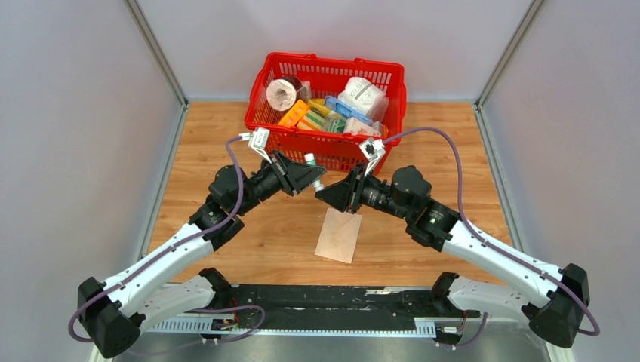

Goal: Place the letter into the envelope and seal it

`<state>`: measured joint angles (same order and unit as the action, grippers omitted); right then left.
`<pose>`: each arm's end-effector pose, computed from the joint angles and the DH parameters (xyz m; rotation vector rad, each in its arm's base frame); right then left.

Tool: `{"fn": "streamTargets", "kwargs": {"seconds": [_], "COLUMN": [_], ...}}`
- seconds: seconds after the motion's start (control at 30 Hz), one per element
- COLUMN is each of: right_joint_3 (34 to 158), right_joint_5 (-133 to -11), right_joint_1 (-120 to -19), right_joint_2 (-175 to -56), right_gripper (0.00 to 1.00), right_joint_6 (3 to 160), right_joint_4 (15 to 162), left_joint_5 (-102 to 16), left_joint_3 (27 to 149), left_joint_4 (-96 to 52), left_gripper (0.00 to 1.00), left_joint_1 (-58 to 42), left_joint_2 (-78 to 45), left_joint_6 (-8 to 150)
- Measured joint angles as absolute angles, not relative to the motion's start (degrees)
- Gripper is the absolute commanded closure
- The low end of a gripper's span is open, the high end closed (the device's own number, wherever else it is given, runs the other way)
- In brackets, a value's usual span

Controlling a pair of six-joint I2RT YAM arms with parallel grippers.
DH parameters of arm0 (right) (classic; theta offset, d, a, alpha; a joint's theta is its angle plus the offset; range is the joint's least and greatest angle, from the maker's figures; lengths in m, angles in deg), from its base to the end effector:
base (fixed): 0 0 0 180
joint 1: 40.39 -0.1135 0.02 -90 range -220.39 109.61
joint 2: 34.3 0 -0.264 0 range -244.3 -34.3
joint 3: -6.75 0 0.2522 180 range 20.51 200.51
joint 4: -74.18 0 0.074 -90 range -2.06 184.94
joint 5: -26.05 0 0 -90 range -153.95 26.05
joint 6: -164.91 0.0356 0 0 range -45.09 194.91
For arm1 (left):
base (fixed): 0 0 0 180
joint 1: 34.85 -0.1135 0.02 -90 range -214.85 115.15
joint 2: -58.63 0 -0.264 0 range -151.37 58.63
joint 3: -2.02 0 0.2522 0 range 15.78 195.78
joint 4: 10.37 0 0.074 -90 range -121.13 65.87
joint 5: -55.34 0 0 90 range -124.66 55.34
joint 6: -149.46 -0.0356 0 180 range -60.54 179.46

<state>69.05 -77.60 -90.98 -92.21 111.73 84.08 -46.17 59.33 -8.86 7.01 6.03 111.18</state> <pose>0.1454 0.1902 0.3460 -0.4193 1.8036 1.3144 0.1585 -0.1516 0.3557 0.0426 1.6462 -1.4427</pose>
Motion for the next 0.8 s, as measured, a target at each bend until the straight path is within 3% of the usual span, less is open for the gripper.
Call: {"fn": "streamTargets", "kwargs": {"seconds": [0.8], "right_joint_3": [69.0], "right_joint_5": [-78.6], "right_joint_1": [-91.28], "right_joint_2": [-92.61], "right_gripper": [0.84], "right_joint_6": [111.73], "right_joint_4": [83.41], "left_joint_5": [-46.14], "left_joint_3": [59.33], "left_joint_4": [-9.01], "left_gripper": [1.0], "left_joint_1": [7.01], "left_joint_2": [5.35], "left_joint_6": [111.18]}}
